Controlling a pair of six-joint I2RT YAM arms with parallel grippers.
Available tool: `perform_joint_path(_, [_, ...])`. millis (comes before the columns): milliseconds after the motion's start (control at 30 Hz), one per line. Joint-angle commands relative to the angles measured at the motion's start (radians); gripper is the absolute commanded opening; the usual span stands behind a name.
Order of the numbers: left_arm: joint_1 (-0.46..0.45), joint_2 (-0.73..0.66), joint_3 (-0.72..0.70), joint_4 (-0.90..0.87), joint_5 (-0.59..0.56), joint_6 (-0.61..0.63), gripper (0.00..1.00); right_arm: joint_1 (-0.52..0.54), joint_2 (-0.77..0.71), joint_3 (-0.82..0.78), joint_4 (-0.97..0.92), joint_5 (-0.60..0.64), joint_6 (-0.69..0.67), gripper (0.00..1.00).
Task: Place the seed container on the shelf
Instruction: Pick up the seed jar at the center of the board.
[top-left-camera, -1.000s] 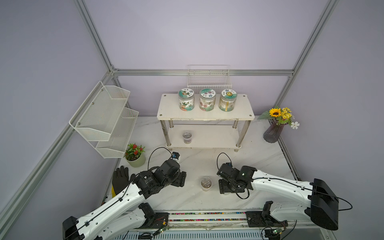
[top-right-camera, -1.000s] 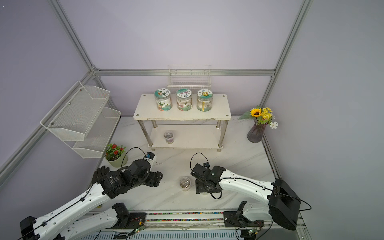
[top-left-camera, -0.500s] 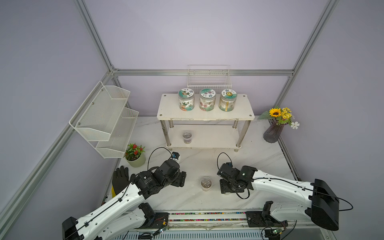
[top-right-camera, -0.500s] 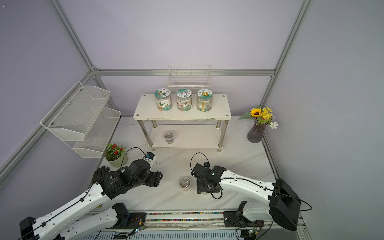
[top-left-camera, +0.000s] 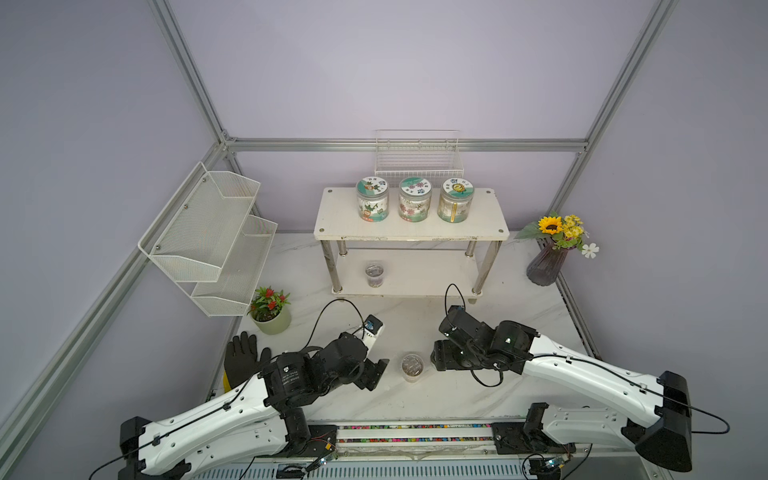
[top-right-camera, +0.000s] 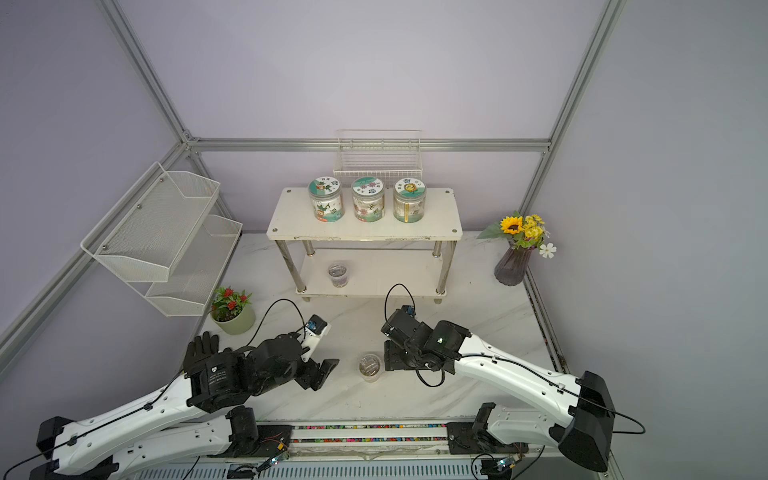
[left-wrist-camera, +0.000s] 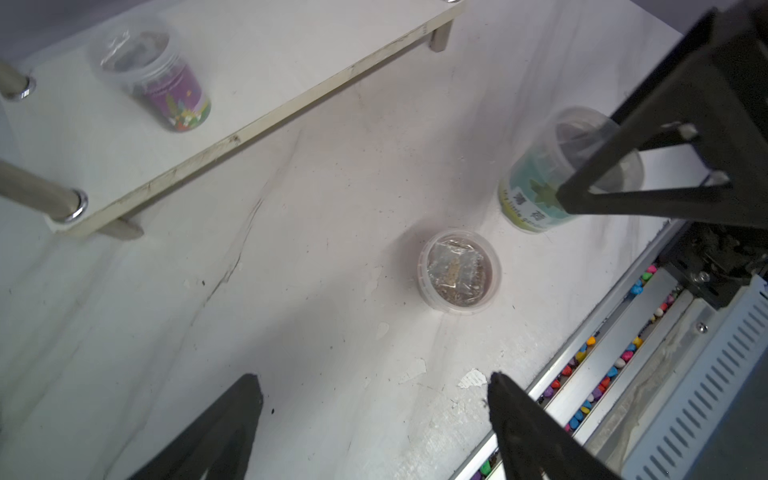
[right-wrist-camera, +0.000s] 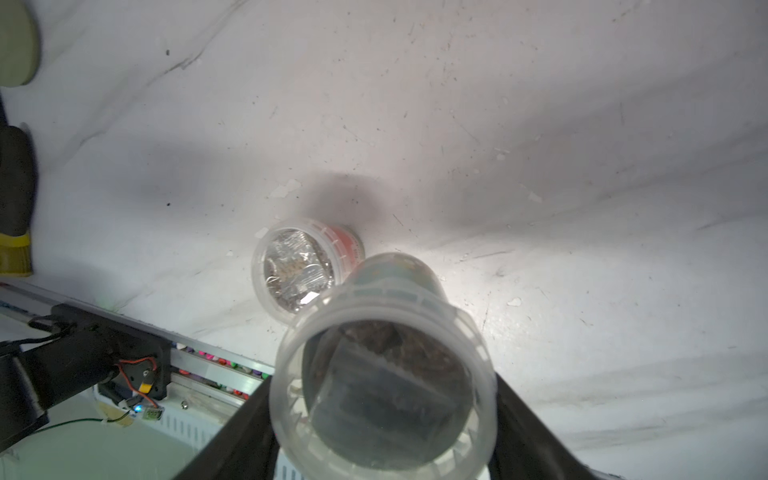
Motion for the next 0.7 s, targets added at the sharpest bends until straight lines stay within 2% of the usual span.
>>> perform_joint_path(0, [-0.086,0.012,-0.018,0.156,-0.108,0.151,0.91,0.004,-0.01,0.059,0.009,-0.032,-0.043,0.7])
perform_joint_path(267, [-0.175,-0.019,-0.147,0.421,-0.166,0.267,1.0,-0.001,-0.04,0.11,0.062,-0.153,-0.095,0.69])
perform_joint_path(467, [-0.201,-0.075,-0.253,0.611,-0.168,0.375,1.0,-0.001,-0.071,0.113,0.103,-0.241,-0.121,0.69])
perform_joint_path(667, [-0.206,-0.072,-0.286,0.687,-0.121,0.457,1.0,-0.001,-0.069,0.112,0.135,-0.308,-0.14,0.68])
